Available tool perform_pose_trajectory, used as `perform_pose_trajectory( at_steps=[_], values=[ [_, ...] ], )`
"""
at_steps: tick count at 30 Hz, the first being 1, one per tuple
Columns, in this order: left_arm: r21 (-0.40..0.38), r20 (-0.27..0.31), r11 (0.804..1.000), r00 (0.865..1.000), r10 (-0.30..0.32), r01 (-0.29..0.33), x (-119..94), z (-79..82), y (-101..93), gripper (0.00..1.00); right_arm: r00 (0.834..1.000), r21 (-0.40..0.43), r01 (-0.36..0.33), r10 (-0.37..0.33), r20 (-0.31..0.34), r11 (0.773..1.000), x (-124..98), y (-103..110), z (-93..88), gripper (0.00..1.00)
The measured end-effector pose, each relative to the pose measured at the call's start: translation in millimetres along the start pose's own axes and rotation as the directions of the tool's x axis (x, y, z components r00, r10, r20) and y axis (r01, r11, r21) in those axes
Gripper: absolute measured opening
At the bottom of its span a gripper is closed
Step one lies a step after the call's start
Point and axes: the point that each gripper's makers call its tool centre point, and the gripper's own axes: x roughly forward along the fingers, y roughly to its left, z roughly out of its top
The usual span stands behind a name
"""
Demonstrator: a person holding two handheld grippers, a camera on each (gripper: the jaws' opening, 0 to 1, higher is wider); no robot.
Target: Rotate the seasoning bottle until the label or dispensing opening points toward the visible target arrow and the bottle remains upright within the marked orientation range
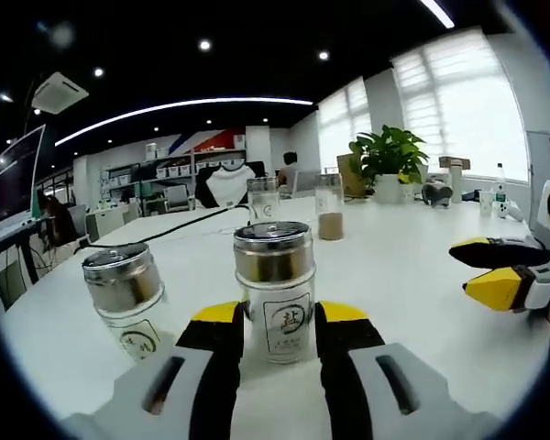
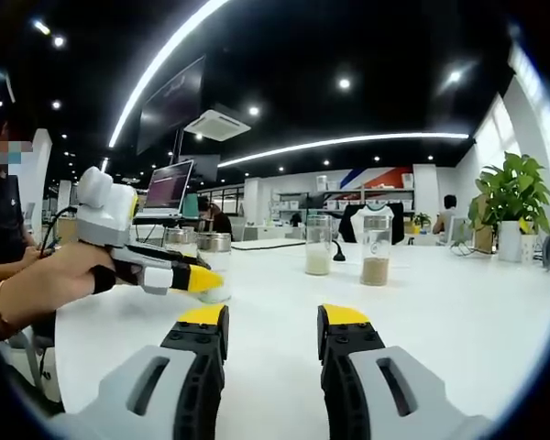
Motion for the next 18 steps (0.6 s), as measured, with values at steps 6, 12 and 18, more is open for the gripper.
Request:
perform_pose_trajectory(
  at_steps=[6, 12, 18],
  values=[
    [0.007, -0.005, 1.000, 1.000, -0.009, 0.009, -1.8, 0.2, 1.3, 0.33, 1.000, -0.004, 0.000, 0.000, -0.003, 1.000, 0.6, -0.1, -0.4, 0.37],
    [0.013, -0.004, 1.000, 1.000, -0.009, 0.009, -1.4, 0.3, 1.6, 0.33, 1.000, -0.017, -0.016, 0.016, -0.015, 1.000, 2.1, 2.6, -2.1, 0.41],
    [0.036, -0.004, 0.999, 1.000, -0.003, 0.004, -3.1, -0.5, 1.5, 0.33, 1.000, -0.021, -0.018, 0.018, -0.017, 1.000, 2.2, 1.7, -2.1, 0.41]
  ],
)
